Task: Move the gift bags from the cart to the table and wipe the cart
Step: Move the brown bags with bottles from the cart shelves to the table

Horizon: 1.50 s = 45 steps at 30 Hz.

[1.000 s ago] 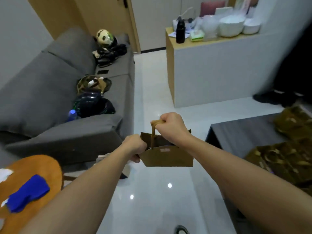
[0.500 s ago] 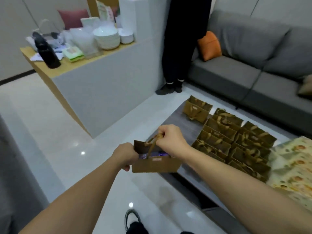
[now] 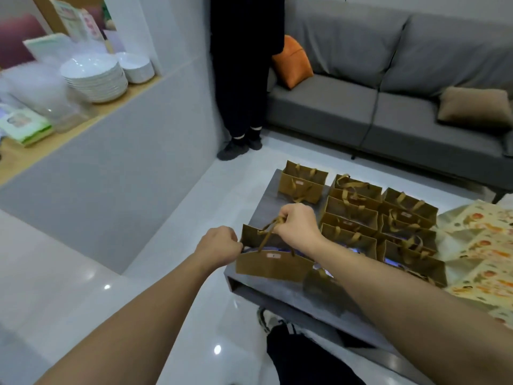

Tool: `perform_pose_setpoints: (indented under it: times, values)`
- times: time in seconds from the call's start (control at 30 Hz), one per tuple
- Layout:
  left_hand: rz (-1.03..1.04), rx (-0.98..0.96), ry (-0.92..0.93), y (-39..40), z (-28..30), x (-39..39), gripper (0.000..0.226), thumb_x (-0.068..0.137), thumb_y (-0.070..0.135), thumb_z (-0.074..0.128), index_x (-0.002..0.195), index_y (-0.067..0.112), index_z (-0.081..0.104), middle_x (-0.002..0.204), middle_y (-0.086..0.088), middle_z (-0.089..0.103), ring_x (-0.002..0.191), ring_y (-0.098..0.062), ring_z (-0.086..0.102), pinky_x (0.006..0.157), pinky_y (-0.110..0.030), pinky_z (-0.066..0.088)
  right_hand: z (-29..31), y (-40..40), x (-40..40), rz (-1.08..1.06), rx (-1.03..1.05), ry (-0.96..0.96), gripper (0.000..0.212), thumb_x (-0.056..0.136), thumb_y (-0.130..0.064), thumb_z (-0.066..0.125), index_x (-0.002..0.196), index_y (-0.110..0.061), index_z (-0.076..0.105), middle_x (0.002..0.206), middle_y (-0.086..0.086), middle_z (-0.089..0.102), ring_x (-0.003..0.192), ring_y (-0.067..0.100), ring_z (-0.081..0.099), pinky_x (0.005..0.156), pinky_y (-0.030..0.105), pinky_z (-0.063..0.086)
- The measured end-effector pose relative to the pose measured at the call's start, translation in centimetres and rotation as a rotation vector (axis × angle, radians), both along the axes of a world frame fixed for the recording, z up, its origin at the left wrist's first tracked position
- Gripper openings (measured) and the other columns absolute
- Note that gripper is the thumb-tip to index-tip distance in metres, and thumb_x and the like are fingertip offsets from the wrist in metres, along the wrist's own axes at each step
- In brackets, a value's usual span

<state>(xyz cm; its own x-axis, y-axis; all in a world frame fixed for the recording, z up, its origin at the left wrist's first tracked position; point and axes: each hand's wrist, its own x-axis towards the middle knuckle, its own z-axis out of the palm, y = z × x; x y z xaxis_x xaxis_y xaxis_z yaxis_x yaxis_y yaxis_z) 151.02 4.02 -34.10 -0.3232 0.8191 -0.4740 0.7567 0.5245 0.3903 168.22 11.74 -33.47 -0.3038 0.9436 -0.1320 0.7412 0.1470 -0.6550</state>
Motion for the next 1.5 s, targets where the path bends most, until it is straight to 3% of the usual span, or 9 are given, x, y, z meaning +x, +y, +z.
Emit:
perform_pose_setpoints:
  times: [0.23, 0.33, 0.53, 0.73, 0.87, 0.93, 1.07, 1.23, 1.5]
  values:
    - [-0.024, -0.018, 0.022, 9.4, -2.7, -0.9, 0.024, 0.100, 0.025, 0.057, 0.119, 0.014, 0.067, 0.118, -0.005, 0.067, 0.095, -0.018, 0.058, 0.077, -0.028, 0.047, -5.2, 10.7, -0.7, 0.015, -0.060, -0.063, 0.013, 0.075, 0.000, 0.067, 0.063, -0.003, 0.062, 0.064, 0.014, 0.062, 0.066, 0.027, 0.061, 0.059, 0.049, 0.055]
    - [-0.046, -0.078, 0.013, 13.2, -4.2, -0.8, 0.030, 0.100, 0.028, 0.056, 0.125, 0.015, 0.065, 0.124, -0.006, 0.066, 0.103, -0.020, 0.061, 0.083, -0.027, 0.048, -7.4, 15.1, -0.5, 0.046, -0.113, -0.128, 0.022, 0.073, -0.001, 0.064, 0.056, -0.009, 0.052, 0.056, 0.010, 0.053, 0.063, 0.028, 0.055, 0.053, 0.041, 0.042]
    - [-0.037, -0.146, -0.059, 19.4, -7.3, -0.1, 0.034, 0.099, 0.031, 0.056, 0.128, 0.016, 0.063, 0.125, -0.006, 0.067, 0.110, -0.024, 0.062, 0.086, -0.029, 0.047, -10.9, 22.4, 0.5, 0.009, -0.206, -0.182, 0.016, 0.075, 0.000, 0.062, 0.062, -0.009, 0.058, 0.064, 0.011, 0.060, 0.068, 0.027, 0.060, 0.062, 0.044, 0.055]
    - [-0.018, -0.226, -0.123, 21.4, -9.3, 0.6, 0.040, 0.101, 0.028, 0.055, 0.139, 0.016, 0.057, 0.139, -0.006, 0.060, 0.124, -0.025, 0.057, 0.105, -0.035, 0.046, -14.3, 26.1, 1.3, 0.000, -0.230, -0.255, 0.030, 0.077, -0.010, 0.066, 0.056, -0.019, 0.047, 0.059, -0.001, 0.053, 0.068, 0.025, 0.059, 0.056, 0.028, 0.040]
    - [0.001, -0.251, -0.129, 21.7, -10.2, 0.3, 0.041, 0.101, 0.030, 0.055, 0.140, 0.017, 0.056, 0.140, -0.005, 0.060, 0.125, -0.024, 0.057, 0.105, -0.033, 0.045, -15.7, 26.9, 2.3, -0.043, -0.268, -0.285, 0.009, 0.082, -0.015, 0.070, 0.083, -0.019, 0.063, 0.080, 0.003, 0.064, 0.082, 0.025, 0.063, 0.075, 0.042, 0.057]
    - [0.013, -0.258, -0.124, 21.7, -10.6, 0.0, 0.041, 0.102, 0.031, 0.054, 0.140, 0.017, 0.056, 0.139, -0.005, 0.060, 0.123, -0.024, 0.058, 0.102, -0.032, 0.045, -16.1, 26.9, 2.0, -0.036, -0.194, -0.337, 0.030, 0.083, -0.023, 0.075, 0.111, -0.019, 0.063, 0.103, 0.005, 0.064, 0.098, 0.025, 0.060, 0.089, 0.044, 0.053]
    - [0.063, -0.262, -0.127, 20.9, -10.8, -0.5, 0.042, 0.100, 0.034, 0.055, 0.139, 0.017, 0.057, 0.137, -0.005, 0.061, 0.122, -0.024, 0.058, 0.099, -0.031, 0.044, -15.9, 25.4, -0.4, 0.119, -0.016, -0.466, 0.076, 0.081, -0.031, 0.078, 0.147, -0.020, 0.041, 0.146, 0.010, 0.043, 0.133, 0.033, 0.039, 0.112, 0.047, 0.032]
    - [0.210, -0.246, -0.131, 17.7, -10.5, -2.3, 0.043, 0.097, 0.032, 0.056, 0.138, 0.020, 0.057, 0.136, -0.005, 0.061, 0.122, -0.025, 0.057, 0.097, -0.030, 0.045, -15.5, 20.6, -5.8, 0.411, -0.064, -0.445, 0.077, 0.089, -0.036, 0.071, 0.154, -0.023, 0.032, 0.157, 0.009, 0.032, 0.144, 0.031, 0.027, 0.119, 0.047, 0.024]
    - [0.717, -0.202, -0.109, 3.7, -8.6, -6.2, 0.045, 0.098, 0.028, 0.056, 0.141, 0.017, 0.054, 0.139, -0.007, 0.058, 0.124, -0.025, 0.055, 0.096, -0.028, 0.043, -16.0, 10.0, -15.6, 0.920, -0.097, -0.367, 0.077, 0.091, -0.035, 0.068, 0.156, -0.024, 0.029, 0.158, 0.009, 0.033, 0.143, 0.031, 0.028, 0.116, 0.042, 0.024]
